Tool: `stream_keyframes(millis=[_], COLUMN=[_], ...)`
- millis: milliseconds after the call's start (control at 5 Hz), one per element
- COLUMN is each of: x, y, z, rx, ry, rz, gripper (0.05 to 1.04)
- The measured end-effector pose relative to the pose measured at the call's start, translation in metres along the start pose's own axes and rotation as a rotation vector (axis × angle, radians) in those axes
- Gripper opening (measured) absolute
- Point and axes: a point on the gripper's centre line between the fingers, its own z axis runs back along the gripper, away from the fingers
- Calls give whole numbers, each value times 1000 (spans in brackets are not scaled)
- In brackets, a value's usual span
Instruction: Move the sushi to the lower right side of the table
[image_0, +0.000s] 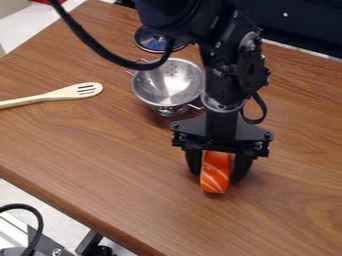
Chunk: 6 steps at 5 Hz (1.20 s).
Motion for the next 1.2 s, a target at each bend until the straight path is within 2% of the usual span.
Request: stream_keyframes(millis=[200, 600, 800, 1200], x=[0, 6, 28, 67], y=[6, 17, 28, 41], z=[8, 44, 62, 66], rx=[-7, -41, -27, -16], ry=[21, 17, -11, -41], rz=[16, 81, 155, 245], gripper=[1003, 999, 999, 999])
